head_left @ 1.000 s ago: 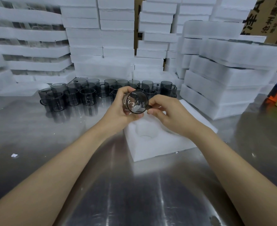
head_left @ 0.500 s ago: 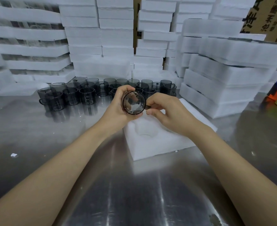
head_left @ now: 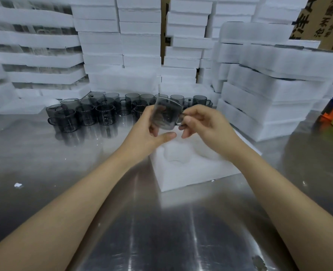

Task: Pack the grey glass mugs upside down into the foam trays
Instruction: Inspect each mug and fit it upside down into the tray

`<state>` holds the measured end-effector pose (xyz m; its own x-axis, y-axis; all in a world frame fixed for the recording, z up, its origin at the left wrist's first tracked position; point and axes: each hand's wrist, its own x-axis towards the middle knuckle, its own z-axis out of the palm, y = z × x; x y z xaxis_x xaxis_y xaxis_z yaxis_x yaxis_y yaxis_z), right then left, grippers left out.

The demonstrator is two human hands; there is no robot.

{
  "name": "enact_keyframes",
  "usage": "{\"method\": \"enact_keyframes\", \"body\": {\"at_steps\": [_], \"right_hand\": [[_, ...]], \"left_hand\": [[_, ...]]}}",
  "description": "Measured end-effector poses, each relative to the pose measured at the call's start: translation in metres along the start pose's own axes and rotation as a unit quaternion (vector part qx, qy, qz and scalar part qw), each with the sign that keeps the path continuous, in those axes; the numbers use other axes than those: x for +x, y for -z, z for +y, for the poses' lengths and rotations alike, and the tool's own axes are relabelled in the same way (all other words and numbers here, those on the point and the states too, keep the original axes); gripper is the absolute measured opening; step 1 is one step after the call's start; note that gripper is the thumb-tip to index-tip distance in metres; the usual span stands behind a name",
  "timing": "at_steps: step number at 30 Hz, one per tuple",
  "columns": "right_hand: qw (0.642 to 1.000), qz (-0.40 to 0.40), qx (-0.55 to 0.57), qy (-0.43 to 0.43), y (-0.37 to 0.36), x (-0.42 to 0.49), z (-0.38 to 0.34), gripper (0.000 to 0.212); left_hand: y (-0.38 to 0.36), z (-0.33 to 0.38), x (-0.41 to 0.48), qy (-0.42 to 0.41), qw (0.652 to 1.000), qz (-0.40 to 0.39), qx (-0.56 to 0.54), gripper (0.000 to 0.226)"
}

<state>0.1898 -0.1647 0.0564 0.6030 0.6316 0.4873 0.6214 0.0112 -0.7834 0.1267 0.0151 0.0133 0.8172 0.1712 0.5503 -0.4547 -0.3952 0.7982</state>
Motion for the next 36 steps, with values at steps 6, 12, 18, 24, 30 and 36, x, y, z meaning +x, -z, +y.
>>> {"method": "enact_keyframes", "body": {"at_steps": [6,12,18,24,30,36], "right_hand": [[0.949,-0.039,0.240,-0.201,-0.003,0.003,-0.003,0.031],[0.936,-0.029,0.218,-0.274,-0.006,0.004,-0.003,0.025],[0.937,-0.043,0.212,-0.275,-0.009,0.002,-0.005,0.018],[0.935,-0.043,0.209,-0.284,-0.009,0.003,-0.004,0.021],[0.937,-0.058,0.186,-0.291,-0.011,0.006,-0.003,0.034],[0.937,-0.058,0.175,-0.296,-0.010,0.007,-0.001,0.023]], "left_hand": [[-0.006,0.009,-0.005,-0.092,0.992,0.037,0.076,0.100],[-0.006,0.019,-0.010,-0.061,0.998,-0.011,0.024,0.079],[-0.008,0.028,-0.006,-0.007,0.998,0.000,-0.067,0.051],[-0.009,0.032,-0.006,0.009,0.998,0.009,-0.062,0.036],[-0.020,0.036,-0.003,0.011,0.995,0.094,-0.030,0.007],[-0.005,0.033,0.000,0.045,0.998,-0.007,-0.038,0.013]]}}
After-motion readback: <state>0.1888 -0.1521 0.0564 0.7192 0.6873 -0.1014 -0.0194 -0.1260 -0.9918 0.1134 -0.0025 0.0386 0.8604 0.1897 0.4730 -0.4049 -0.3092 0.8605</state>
